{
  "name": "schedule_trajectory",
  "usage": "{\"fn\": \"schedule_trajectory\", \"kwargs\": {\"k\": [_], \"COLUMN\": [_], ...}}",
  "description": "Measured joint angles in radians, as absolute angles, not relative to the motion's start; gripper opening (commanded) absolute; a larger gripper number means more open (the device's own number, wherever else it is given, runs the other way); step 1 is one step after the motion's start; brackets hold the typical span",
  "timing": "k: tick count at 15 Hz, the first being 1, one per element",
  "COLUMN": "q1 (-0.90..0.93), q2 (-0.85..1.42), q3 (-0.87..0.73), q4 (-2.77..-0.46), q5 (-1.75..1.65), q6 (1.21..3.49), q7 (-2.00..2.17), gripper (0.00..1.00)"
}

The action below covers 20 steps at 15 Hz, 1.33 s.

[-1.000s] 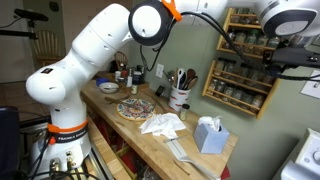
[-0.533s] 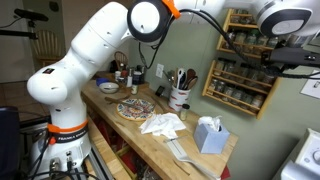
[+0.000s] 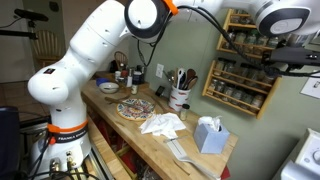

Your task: Move a bottle from the bottom rack to the counter

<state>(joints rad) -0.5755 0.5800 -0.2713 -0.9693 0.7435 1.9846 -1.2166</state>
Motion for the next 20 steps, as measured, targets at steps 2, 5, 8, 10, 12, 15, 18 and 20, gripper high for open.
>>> {"fn": "schedule_trajectory", "kwargs": {"k": [2, 5, 8, 10, 12, 15, 18, 20], "q1": [-0.572, -0.566, -0.557, -0.552, -0.548, -0.54, -0.512, -0.49], "q2": [0.568, 0.545, 0.523, 0.509, 0.495, 0.459, 0.402, 0.371], "q3": [-0.276, -0.277, -0.277, -0.277, -0.278, -0.287, -0.312, -0.325], "q4": [-0.985, -1.011, -1.039, -1.06, -1.08, -1.126, -1.196, -1.235], "q5": [0.741, 0.741, 0.736, 0.722, 0.712, 0.702, 0.67, 0.652], "q6": [2.007, 2.02, 2.02, 2.02, 2.02, 2.022, 2.079, 2.115], "q7": [-1.218, -1.231, -1.261, -1.273, -1.278, -1.274, -1.188, -1.133], "gripper": [1.0, 1.0, 1.0, 1.0, 1.0, 1.0, 1.0, 1.0]}}
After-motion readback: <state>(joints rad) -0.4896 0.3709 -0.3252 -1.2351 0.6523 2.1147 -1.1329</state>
